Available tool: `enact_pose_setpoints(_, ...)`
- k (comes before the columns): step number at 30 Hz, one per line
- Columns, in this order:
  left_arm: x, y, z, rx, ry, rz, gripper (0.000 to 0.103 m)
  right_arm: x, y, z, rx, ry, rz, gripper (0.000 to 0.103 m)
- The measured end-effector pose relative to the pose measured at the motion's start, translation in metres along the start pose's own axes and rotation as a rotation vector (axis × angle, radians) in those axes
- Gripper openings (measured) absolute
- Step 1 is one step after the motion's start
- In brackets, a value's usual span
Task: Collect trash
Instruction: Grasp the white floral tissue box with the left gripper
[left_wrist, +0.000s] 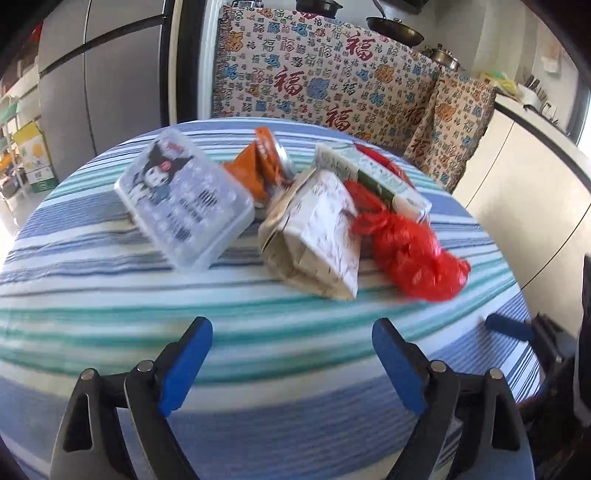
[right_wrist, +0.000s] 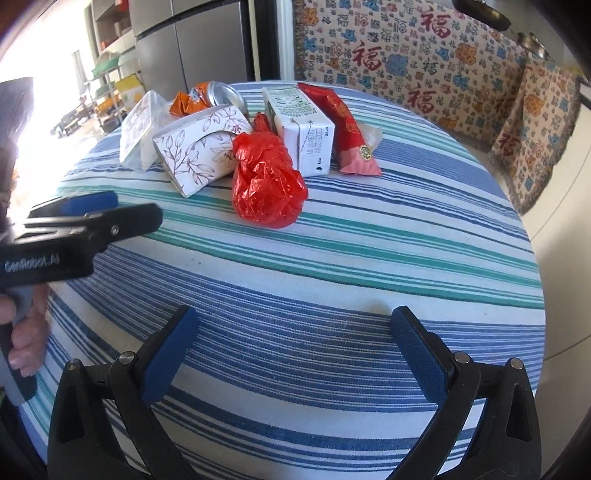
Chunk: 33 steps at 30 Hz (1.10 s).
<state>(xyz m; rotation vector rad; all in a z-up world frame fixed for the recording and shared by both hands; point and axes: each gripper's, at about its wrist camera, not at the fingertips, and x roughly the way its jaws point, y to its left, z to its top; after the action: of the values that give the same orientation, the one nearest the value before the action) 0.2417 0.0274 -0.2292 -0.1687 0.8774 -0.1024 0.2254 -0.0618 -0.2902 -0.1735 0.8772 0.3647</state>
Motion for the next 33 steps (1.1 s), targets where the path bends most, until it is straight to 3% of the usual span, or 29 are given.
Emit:
enact_pose_setpoints(2,0.008,-0.001,0.010,0.011,-0.007,-0.032,0.090,0.000,0.000,0.000,0.000,0.000,0.000,0.103)
enact_pose_setpoints(9,0.027,0.016,0.042,0.015,-0.040,-0.029,0.089,0.000,0.000,0.000,0.000,0.000,0.000,0.103)
enact_pose_setpoints(10,0.028,0.016,0.043,0.027,-0.040,-0.037,0.072,0.000,0.000,0.000,0.000,0.000,0.000,0.103)
enact_pose_setpoints(11,0.030,0.014,0.044,0.049,-0.027,-0.043,0.047,0.000,0.000,0.000,0.000,0.000,0.000,0.103)
enact_pose_setpoints(16,0.019,0.013,0.032,0.090,-0.043,-0.018,0.046,-0.001,-0.001,0.000,0.000,0.000,0.000,0.102)
enact_pose_setpoints(21,-0.014,0.025,-0.003,0.025,-0.033,0.068,0.046,-0.001,-0.001,0.000,0.000,0.000,0.000,0.102)
enact_pose_setpoints(27,-0.044,0.030,-0.037,0.044,0.007,0.055,0.050,-0.001,-0.001,0.000,0.000,0.000,0.000,0.103)
enact_pose_setpoints(33,-0.036,0.025,-0.043,0.111,0.029,0.005,0.061,0.000,-0.001,0.000,0.000,-0.001,0.001,0.102)
